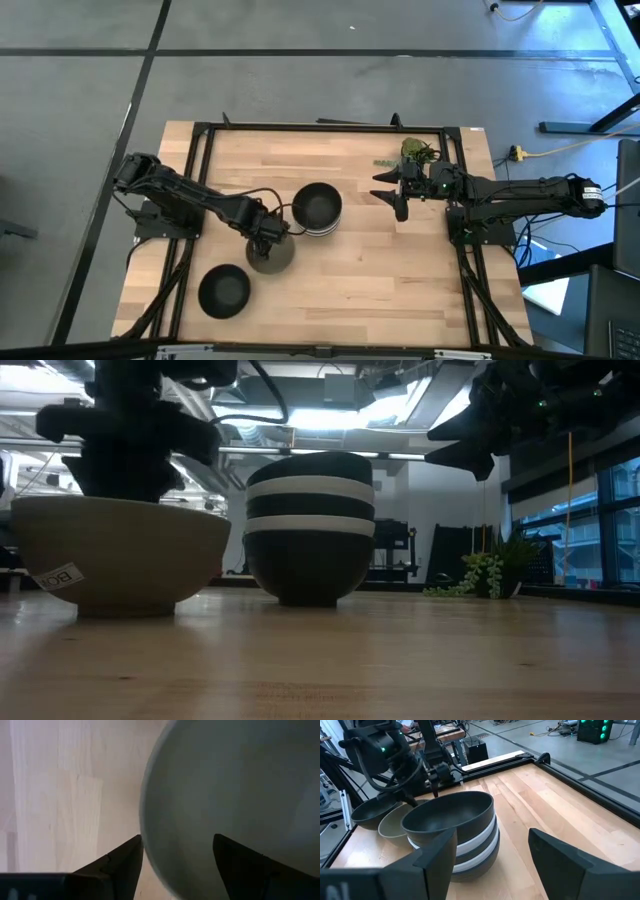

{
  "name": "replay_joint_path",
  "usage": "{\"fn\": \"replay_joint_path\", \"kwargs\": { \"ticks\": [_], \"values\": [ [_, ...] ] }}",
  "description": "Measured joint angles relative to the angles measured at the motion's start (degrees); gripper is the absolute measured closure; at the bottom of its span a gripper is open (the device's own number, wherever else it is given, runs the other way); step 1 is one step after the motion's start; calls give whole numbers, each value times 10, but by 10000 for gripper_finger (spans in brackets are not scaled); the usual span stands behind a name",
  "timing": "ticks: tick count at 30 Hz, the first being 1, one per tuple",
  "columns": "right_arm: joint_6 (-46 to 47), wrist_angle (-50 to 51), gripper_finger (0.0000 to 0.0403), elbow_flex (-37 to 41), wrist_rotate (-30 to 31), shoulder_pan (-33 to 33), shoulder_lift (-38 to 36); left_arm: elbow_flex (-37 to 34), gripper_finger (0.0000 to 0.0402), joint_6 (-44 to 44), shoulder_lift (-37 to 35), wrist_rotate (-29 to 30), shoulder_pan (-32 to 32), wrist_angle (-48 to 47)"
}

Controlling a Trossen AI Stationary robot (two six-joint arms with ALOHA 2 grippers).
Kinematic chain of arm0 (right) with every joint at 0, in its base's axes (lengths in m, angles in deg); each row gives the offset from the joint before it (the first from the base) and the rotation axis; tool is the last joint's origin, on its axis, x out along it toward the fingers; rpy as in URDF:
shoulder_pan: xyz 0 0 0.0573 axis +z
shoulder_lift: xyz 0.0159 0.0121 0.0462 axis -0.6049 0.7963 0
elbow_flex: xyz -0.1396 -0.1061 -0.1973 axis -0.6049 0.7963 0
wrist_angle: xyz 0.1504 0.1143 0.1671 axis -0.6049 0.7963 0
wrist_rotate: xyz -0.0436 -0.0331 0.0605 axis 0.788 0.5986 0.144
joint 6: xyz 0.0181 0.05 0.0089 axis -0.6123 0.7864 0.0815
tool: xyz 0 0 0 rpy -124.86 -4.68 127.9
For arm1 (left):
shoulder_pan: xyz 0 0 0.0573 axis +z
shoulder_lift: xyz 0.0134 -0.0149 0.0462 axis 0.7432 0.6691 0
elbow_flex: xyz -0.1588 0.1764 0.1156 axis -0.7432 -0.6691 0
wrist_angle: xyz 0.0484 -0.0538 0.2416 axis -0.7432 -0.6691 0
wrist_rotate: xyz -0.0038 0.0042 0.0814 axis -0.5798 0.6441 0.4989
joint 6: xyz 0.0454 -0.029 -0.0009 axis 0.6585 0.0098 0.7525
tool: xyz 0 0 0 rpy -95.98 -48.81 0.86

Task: Nest bowls inside each other
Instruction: Stack the gray bowl on top of the black bowl

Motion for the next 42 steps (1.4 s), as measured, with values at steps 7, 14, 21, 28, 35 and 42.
{"fn": "replay_joint_path", "kwargs": {
  "ticks": [7,14,21,28,35,42],
  "values": [
    [0,0,155,0,0,0,0,-4,209,0,0,1,7,18],
    [0,0,155,0,0,0,0,-4,334,33,0,-4,33,18],
    [1,0,155,0,0,0,0,-3,392,50,-1,-20,53,18],
    [1,0,155,0,0,0,0,-3,398,78,-10,-29,80,-6],
    [1,2,155,0,0,0,0,9,399,94,-71,-13,123,-59],
    [0,1,155,0,0,0,0,78,400,111,-157,-4,162,-81]
  ]
}}
